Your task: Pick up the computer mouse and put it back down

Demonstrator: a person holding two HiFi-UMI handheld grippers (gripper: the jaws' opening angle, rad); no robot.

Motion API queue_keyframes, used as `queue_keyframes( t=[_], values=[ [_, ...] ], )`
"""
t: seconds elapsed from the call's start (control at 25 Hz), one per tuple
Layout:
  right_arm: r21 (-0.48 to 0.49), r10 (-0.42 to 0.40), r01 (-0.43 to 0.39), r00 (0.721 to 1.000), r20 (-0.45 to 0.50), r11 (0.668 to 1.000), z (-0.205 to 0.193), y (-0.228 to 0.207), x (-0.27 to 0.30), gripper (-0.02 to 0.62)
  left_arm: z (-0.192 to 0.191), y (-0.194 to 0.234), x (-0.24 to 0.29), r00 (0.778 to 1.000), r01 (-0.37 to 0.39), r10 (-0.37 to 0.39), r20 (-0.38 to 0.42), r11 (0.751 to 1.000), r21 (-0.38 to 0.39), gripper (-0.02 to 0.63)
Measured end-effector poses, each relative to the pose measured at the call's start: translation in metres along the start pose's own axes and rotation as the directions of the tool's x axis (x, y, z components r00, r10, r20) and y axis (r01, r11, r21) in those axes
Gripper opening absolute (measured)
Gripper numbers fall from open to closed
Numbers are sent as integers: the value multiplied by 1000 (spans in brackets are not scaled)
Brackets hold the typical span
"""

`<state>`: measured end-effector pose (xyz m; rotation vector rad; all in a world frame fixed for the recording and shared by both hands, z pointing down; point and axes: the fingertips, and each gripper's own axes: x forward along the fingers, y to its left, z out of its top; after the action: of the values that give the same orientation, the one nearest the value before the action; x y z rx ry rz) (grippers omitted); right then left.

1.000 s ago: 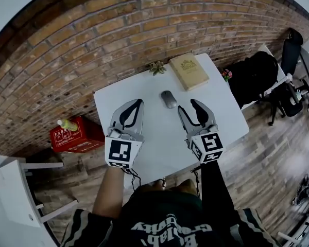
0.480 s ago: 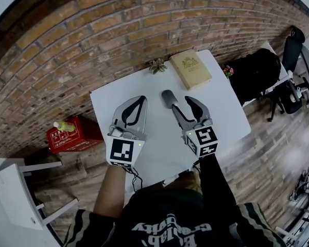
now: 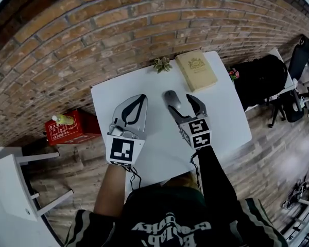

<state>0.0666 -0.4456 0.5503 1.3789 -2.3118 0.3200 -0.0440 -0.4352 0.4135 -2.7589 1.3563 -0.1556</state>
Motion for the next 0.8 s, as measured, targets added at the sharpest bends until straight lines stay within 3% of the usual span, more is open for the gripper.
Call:
queue_keyframes(
  t=[0.4, 0.8],
  values=[
    [60, 51, -38, 973, -227, 997, -67, -12, 60, 387, -17, 21, 8, 997, -54, 54, -49, 999, -6, 6],
    [114, 79, -38, 921, -381, 993, -115, -24, 100, 404, -33, 30, 17, 993, -89, 86, -84, 996, -29, 6]
  ],
)
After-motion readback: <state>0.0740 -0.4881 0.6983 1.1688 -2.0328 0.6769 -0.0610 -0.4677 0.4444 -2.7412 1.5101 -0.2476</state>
